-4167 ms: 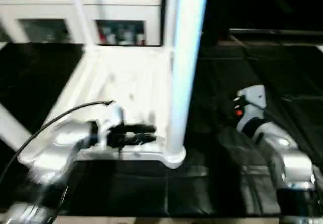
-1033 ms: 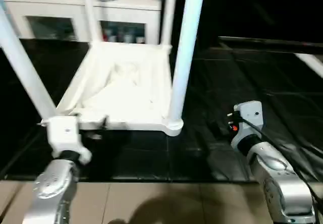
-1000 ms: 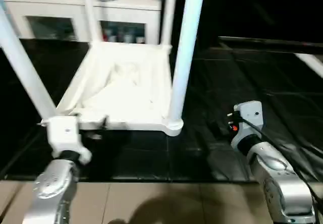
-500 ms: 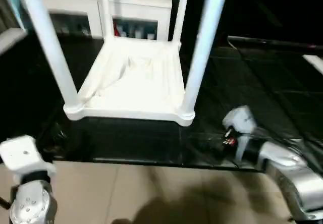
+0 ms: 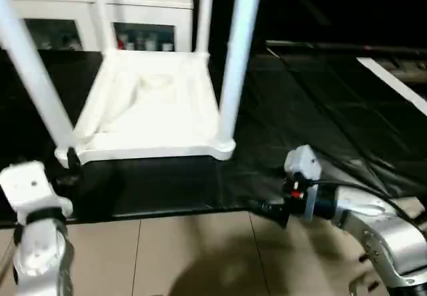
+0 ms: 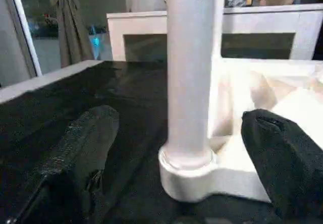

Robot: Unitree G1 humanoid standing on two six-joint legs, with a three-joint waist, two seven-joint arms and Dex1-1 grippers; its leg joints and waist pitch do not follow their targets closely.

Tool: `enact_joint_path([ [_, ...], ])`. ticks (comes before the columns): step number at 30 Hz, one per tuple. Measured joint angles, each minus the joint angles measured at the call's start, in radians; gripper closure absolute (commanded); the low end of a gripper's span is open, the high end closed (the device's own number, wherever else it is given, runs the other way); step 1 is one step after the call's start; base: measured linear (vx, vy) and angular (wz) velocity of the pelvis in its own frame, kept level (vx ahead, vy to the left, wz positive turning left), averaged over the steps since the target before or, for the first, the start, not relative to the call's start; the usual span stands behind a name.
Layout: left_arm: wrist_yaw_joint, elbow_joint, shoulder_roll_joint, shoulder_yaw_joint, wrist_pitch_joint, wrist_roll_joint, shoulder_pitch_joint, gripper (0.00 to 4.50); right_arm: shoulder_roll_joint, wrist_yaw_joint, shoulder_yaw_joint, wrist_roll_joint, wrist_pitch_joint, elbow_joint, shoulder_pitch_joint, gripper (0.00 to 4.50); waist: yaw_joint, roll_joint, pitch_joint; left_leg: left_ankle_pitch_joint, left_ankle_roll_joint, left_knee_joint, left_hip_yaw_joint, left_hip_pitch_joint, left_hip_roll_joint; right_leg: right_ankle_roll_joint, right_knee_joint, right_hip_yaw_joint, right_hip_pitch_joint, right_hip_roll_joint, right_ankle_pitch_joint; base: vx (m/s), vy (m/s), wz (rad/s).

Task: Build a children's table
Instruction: Move to table, then flip table

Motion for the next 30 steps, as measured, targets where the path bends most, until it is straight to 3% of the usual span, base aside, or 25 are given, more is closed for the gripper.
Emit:
enact_joint_path([
  [3, -0.036, 0.07, 0.052, 0.003, 0.011, -0.006, -0.055, 0.04, 0.072, -0.061, 0.0, -0.03, -0.044, 0.071, -0.06, 0.0, -0.001, 0.005, 0.003, 0.0, 0.0, 0.0, -0.006, 0.0, 0.005, 0.0, -0.002, -0.014, 0.001, 0.0, 0.0, 0.0, 0.0, 0.0],
  [4, -0.059, 0.101, 0.075, 0.001, 0.017, -0.012, -0.077, 0.04, 0.097, -0.083, 0.006, -0.037, -0.064, 0.096, -0.079, 0.0, 0.0, 0.014, 0.008, 0.0, 0.0, -0.003, -0.008, 0.001, 0.013, 0.0, -0.01, -0.03, 0.008, 0.0, 0.0, 0.0, 0.0, 0.0],
  [5, -0.068, 0.125, 0.09, 0.002, 0.019, -0.013, -0.096, 0.04, 0.107, -0.094, 0.008, -0.041, -0.07, 0.107, -0.085, 0.0, 0.001, 0.014, 0.009, 0.0, 0.0, -0.006, -0.008, 0.0, 0.016, 0.0, -0.012, -0.034, 0.008, 0.0, 0.0, 0.0, 0.0, 0.0],
  [6, -0.075, 0.145, 0.105, 0.002, 0.019, -0.014, -0.111, 0.04, 0.114, -0.099, 0.01, -0.042, -0.073, 0.112, -0.087, 0.0, 0.005, 0.018, 0.012, 0.0, 0.0, -0.011, -0.006, -0.001, 0.018, -0.001, -0.012, -0.035, 0.009, 0.001, 0.0, 0.0, 0.0, 0.0],
  [9, -0.104, 0.211, 0.14, 0.002, 0.033, -0.027, -0.171, 0.04, 0.122, -0.106, 0.019, -0.056, -0.078, 0.134, -0.087, 0.0, 0.027, 0.011, 0.014, 0.0, -0.001, -0.024, 0.007, 0.012, 0.015, -0.001, 0.0, -0.024, -0.002, -0.001, 0.0, 0.0, -0.061, 0.11],
  [10, -0.114, 0.22, 0.148, 0.005, 0.035, -0.033, -0.176, 0.04, 0.128, -0.115, 0.024, -0.06, -0.087, 0.139, -0.092, 0.0, 0.03, 0.016, 0.016, 0.0, -0.001, -0.024, 0.007, 0.016, 0.016, -0.001, -0.009, -0.042, 0.004, -0.002, 0.0, 0.0, 0.0, 0.0],
  [11, -0.122, 0.229, 0.154, 0.005, 0.038, -0.037, -0.176, 0.04, 0.137, -0.124, 0.025, -0.064, -0.093, 0.141, -0.094, 0.0, 0.033, 0.036, 0.02, -0.001, -0.001, -0.026, -0.001, 0.015, 0.024, -0.001, -0.024, -0.068, 0.014, -0.003, 0.0, 0.0, 0.0, 0.0],
  [12, -0.128, 0.241, 0.167, 0.005, 0.039, -0.041, -0.182, 0.04, 0.155, -0.144, 0.025, -0.073, -0.104, 0.148, -0.095, 0.0, 0.035, 0.047, 0.021, -0.001, -0.002, -0.03, -0.007, 0.003, 0.035, 0.0, -0.01, -0.086, 0.025, -0.005, -0.011, -0.055, -0.02, -0.14],
  [13, -0.134, 0.257, 0.177, -0.004, 0.041, -0.041, -0.225, 0.04, 0.176, -0.18, 0.015, -0.081, -0.117, 0.158, -0.081, 0.0, 0.061, 0.037, 0.022, 0.0, -0.002, -0.029, 0.012, -0.006, 0.035, -0.019, 0.059, -0.061, 0.015, -0.015, -0.021, -0.006, -0.117, 0.03],
  [14, -0.137, 0.254, 0.178, -0.004, 0.035, -0.041, -0.241, 0.04, 0.189, -0.199, 0.016, -0.089, -0.118, 0.176, -0.085, 0.0, 0.076, 0.001, 0.009, 0.002, -0.005, -0.025, 0.036, -0.004, 0.029, -0.001, 0.084, -0.016, 0.01, -0.021, -0.006, -0.006, -0.117, 0.03],
  [15, -0.14, 0.256, 0.174, -0.006, 0.032, -0.041, -0.234, 0.04, 0.198, -0.214, 0.016, -0.097, -0.119, 0.186, -0.085, 0.0, 0.087, 0.0, 0.008, 0.006, -0.011, -0.022, 0.033, -0.001, 0.024, 0.002, 0.093, -0.003, -0.004, -0.018, 0.004, 0.103, -0.164, 0.02],
  [16, -0.141, 0.267, 0.173, -0.007, 0.032, -0.04, -0.208, 0.04, 0.199, -0.223, 0.016, -0.098, -0.12, 0.19, -0.081, 0.0, 0.101, 0.007, 0.005, 0.005, -0.011, -0.016, 0.028, 0.0, 0.016, 0.001, 0.092, -0.003, -0.01, -0.018, 0.004, 0.094, -0.094, -0.16],
  [17, -0.142, 0.279, 0.173, -0.007, 0.033, -0.04, -0.206, 0.04, 0.2, -0.232, 0.011, -0.098, -0.126, 0.189, -0.078, 0.0, 0.111, 0.015, 0.003, 0.006, -0.012, -0.028, 0.02, -0.008, 0.015, 0.001, 0.092, -0.005, -0.01, -0.016, 0.003, 0.094, -0.094, -0.16],
  [18, -0.144, 0.286, 0.175, -0.007, 0.033, -0.039, -0.21, 0.04, 0.208, -0.245, 0.007, -0.098, -0.13, 0.188, -0.072, 0.0, 0.115, 0.019, -0.001, 0.021, -0.029, -0.037, 0.014, -0.017, 0.017, 0.0, 0.089, -0.007, -0.014, -0.01, 0.004, 0.095, -0.055, -0.07],
  [19, -0.147, 0.287, 0.176, -0.01, 0.033, -0.038, -0.215, 0.04, 0.217, -0.259, 0.004, -0.098, -0.131, 0.187, -0.061, 0.0, 0.117, 0.022, -0.008, 0.055, -0.035, -0.045, 0.014, -0.025, 0.028, -0.007, 0.085, -0.004, -0.022, 0.006, 0.011, 0.086, -0.047, 0.06],
  [21, -0.145, 0.288, 0.177, -0.015, 0.035, -0.031, -0.217, 0.04, 0.229, -0.277, 0.004, -0.098, -0.131, 0.187, -0.044, 0.0, 0.117, 0.029, -0.016, 0.109, -0.036, -0.041, 0.011, -0.037, 0.042, -0.015, 0.088, -0.003, -0.03, 0.024, 0.019, 0.076, -0.024, 0.0],
  [23, -0.145, 0.287, 0.176, -0.02, 0.042, -0.031, -0.219, 0.04, 0.246, -0.292, 0.005, -0.098, -0.132, 0.187, -0.037, 0.0, 0.108, 0.03, -0.016, 0.108, -0.035, -0.037, 0.009, -0.047, 0.047, -0.017, 0.073, 0.0, -0.031, 0.034, 0.024, 0.071, 0.025, -0.1],
  [26, -0.148, 0.288, 0.177, -0.026, 0.042, -0.031, -0.221, 0.04, 0.246, -0.319, -0.005, -0.105, -0.138, 0.186, -0.033, 0.0, 0.101, 0.03, -0.017, 0.103, -0.03, -0.038, 0.012, -0.052, 0.048, -0.012, 0.057, 0.003, -0.031, 0.035, 0.031, 0.018, 0.011, -0.01],
  [30, -0.149, 0.308, 0.185, -0.029, 0.04, -0.03, -0.24, 0.04, 0.246, -0.32, -0.005, -0.108, -0.145, 0.186, -0.032, 0.0, 0.092, 0.03, -0.017, 0.101, -0.03, -0.038, 0.015, -0.053, 0.048, -0.012, 0.054, 0.004, -0.031, 0.035, 0.031, 0.0, 0.0, 0.0],
])
